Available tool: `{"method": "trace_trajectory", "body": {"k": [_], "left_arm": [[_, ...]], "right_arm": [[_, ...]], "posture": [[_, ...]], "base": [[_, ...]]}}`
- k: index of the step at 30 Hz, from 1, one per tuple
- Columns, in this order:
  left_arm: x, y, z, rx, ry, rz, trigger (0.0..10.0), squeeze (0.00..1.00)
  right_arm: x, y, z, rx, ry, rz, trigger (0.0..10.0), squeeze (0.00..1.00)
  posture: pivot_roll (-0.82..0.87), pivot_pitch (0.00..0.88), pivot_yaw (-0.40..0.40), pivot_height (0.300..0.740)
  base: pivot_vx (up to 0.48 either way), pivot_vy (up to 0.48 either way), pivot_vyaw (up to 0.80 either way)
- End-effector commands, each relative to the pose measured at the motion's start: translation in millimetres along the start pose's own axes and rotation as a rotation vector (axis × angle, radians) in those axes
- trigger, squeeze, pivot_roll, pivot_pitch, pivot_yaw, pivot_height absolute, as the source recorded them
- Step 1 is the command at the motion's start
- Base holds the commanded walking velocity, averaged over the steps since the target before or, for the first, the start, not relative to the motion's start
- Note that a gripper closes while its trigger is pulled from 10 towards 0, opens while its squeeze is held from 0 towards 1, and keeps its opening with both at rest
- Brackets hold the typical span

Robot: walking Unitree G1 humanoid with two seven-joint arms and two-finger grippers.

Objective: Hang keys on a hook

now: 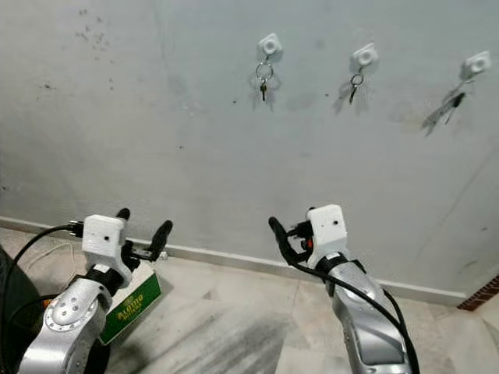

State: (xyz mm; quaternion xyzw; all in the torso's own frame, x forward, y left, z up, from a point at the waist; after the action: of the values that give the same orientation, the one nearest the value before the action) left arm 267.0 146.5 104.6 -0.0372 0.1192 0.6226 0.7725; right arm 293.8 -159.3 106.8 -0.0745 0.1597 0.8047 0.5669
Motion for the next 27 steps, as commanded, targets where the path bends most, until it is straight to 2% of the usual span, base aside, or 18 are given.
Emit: {"method": "trace_trajectory", "body": {"k": [1,17,22,27], "left_arm": [[-3.8,-0.3,0,0.005,-0.009,-0.022,10.0,0.00],[0.9,-8.3,3,0.005,-0.004,-0.015,10.0,0.00],[4.1,-11.8,3,0.007,0.000,-0.011,10.0,0.00],[16.2,-12.3,2,0.019,0.002,0.028,10.0,0.00]], "right_arm": [[-2.4,-0.3,1,-0.001,-0.004,-0.014,10.0,0.00],[-14.9,-8.5,5,-0.008,0.024,-0.060,10.0,0.00],[-17.8,-11.6,6,-0.012,0.042,-0.063,10.0,0.00],[-30.1,-15.1,5,-0.008,0.059,-0.094,10.0,0.00]], "posture": [[0.02,0.000,0.022,0.740],[0.01,0.000,0.021,0.740],[0.01,0.000,0.022,0.740],[0.02,0.000,0.022,0.740]], "base": [[0.000,0.000,0.00],[0.000,0.000,0.00],[0.000,0.000,0.76],[0.000,0.000,0.80]]}}
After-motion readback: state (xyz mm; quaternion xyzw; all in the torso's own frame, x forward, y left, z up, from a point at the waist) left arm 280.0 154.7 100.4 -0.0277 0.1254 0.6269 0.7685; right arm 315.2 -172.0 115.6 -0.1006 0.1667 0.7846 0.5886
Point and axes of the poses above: a point about 5 cm out from each wrist's last joint towards the gripper, its own y axis pointing back from the gripper into the wrist, its own z axis along the axis of the wrist's last joint, x = y × z, the point moved 2 cm from there along -y, pointing out of the wrist towards the gripper, and after that the axes turned 14 degrees about y, right-handed, at the moved point
